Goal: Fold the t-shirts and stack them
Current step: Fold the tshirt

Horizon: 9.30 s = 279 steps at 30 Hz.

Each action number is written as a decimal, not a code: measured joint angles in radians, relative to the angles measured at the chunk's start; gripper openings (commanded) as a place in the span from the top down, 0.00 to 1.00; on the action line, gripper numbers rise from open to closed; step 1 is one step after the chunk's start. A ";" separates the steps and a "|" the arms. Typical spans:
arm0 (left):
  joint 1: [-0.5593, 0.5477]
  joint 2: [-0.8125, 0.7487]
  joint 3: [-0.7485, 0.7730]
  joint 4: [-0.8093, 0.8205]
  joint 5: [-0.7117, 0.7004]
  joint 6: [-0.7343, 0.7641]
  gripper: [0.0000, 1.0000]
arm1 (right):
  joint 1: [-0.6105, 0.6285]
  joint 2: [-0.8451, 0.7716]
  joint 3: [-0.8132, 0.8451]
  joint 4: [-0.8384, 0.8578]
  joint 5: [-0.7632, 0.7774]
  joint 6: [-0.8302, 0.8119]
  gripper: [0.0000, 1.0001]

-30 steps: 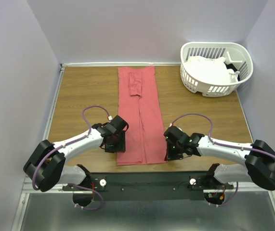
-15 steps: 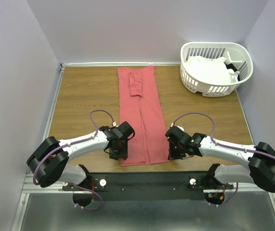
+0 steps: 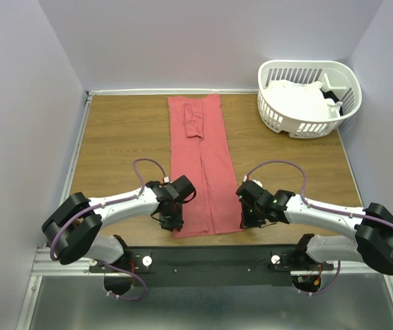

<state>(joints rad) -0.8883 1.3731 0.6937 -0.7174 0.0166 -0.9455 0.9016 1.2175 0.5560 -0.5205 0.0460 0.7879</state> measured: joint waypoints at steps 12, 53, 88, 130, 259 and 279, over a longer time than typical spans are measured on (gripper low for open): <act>-0.026 -0.011 -0.018 0.036 0.023 -0.028 1.00 | 0.000 -0.006 -0.004 -0.001 -0.018 -0.003 1.00; 0.382 0.031 0.256 0.283 -0.053 0.262 1.00 | -0.347 0.266 0.593 -0.101 0.070 -0.277 1.00; 0.533 0.428 0.455 0.499 -0.067 0.381 1.00 | -0.465 0.715 0.843 0.142 0.032 -0.443 1.00; 0.249 0.308 0.185 0.636 -0.090 0.266 0.85 | -0.277 0.795 0.806 0.302 -0.121 -0.386 0.88; 0.108 -0.266 -0.010 0.126 -0.227 0.034 0.28 | -0.227 0.309 0.259 -0.037 0.014 -0.166 0.88; 0.081 -0.040 -0.005 0.144 -0.225 0.031 0.48 | -0.216 0.279 0.220 0.029 -0.003 -0.179 0.99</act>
<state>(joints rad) -0.8074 1.3334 0.6884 -0.5735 -0.2081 -0.9142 0.6861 1.4967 0.7757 -0.4919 0.0429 0.6086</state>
